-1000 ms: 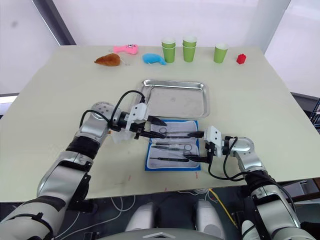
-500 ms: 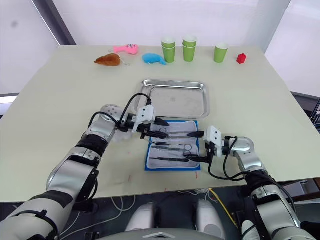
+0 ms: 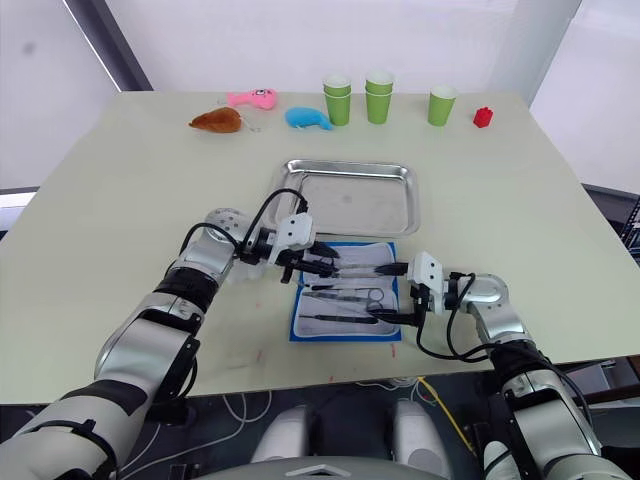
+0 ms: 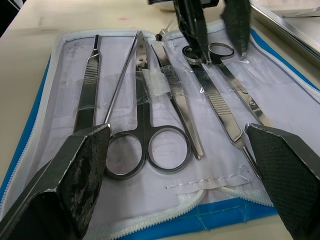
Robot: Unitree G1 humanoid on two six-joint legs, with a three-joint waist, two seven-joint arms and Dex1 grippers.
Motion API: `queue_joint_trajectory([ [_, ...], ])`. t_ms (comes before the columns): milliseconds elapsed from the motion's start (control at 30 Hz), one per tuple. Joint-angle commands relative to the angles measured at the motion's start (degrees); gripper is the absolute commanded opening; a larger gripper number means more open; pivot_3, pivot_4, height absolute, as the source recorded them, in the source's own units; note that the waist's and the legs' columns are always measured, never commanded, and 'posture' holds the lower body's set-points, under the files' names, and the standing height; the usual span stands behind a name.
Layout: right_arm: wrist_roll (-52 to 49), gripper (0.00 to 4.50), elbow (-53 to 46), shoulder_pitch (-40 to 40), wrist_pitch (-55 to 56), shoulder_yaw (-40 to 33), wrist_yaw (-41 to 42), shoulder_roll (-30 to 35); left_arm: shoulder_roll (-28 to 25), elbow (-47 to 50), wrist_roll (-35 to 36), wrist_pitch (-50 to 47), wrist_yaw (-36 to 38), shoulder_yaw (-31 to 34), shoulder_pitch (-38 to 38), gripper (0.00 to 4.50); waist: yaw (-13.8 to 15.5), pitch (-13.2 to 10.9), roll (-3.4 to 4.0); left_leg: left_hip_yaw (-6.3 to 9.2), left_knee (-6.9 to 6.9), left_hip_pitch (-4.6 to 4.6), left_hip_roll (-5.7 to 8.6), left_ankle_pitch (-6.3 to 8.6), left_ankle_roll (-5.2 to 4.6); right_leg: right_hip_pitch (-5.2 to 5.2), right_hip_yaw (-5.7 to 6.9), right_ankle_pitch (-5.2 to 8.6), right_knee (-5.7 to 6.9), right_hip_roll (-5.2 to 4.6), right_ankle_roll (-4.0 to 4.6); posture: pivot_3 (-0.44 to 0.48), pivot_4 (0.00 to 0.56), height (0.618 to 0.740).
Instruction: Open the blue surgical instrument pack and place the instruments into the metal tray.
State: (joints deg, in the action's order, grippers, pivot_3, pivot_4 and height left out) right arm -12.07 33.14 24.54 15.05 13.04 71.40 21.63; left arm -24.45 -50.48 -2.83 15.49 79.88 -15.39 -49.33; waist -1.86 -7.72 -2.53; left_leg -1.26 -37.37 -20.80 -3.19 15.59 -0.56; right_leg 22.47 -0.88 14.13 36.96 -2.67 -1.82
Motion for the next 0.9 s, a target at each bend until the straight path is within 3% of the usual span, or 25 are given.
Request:
queue_joint_trajectory([
  [33, 6.4, 4.50, 6.9, -3.3, -3.1, 2.9, -2.6, 1.5, -0.7, 0.3, -1.6, -0.6, 0.6, -1.5, 1.0, 1.59, 0.0, 0.0, 0.01, 0.00, 0.00, 0.01, 0.00, 0.00, 0.00, 0.00, 0.00, 0.00, 0.00, 0.00, 0.00, 0.000, 0.150, 0.739],
  [333, 6.4, 4.50, 7.1, -3.2, -2.9, 2.8, -2.6, 1.5, -1.3, 0.7, -2.2, -2.1, 1.1, -2.4, 1.3, 1.59, 0.0, 0.0, 0.02, 0.00, 0.00, 0.00, 0.00, 0.00, 0.00, 0.00, 0.00, 0.00, 0.00, 0.00, 0.00, 0.000, 0.150, 0.739],
  [500, 6.4, 4.50, 6.9, -3.2, -3.1, 2.9, -2.6, 1.4, -2.0, 1.4, -2.4, -2.7, 1.0, -2.6, 2.3, 0.09, 0.0, 0.0, 0.05, 0.01, 0.00, 0.01, -0.01, 0.00, 0.00, 0.00, 0.00, 0.00, 0.00, 0.00, 0.00, 0.000, 0.150, 0.739],
  [533, 6.5, 4.50, 6.9, -3.2, -3.1, 2.9, -2.6, 1.5, -2.1, 1.5, -2.5, -2.7, 1.0, -2.7, 2.4, 0.03, 0.0, 0.0, 0.07, 0.01, 0.00, 0.02, -0.02, 0.00, 0.00, 0.00, 0.00, 0.00, 0.00, 0.00, 0.00, 0.000, 0.150, 0.739],
  [900, 6.5, 4.50, 7.9, -2.3, -2.8, 3.1, -2.7, 1.1, -2.8, 4.1, -2.2, -5.1, 1.6, -2.6, 1.3, 0.03, -0.1, 0.0, 0.12, 0.01, 0.00, 0.02, -0.03, 0.00, 0.00, 0.00, -0.01, 0.00, 0.00, -0.01, 0.01, 0.000, 0.150, 0.739],
])
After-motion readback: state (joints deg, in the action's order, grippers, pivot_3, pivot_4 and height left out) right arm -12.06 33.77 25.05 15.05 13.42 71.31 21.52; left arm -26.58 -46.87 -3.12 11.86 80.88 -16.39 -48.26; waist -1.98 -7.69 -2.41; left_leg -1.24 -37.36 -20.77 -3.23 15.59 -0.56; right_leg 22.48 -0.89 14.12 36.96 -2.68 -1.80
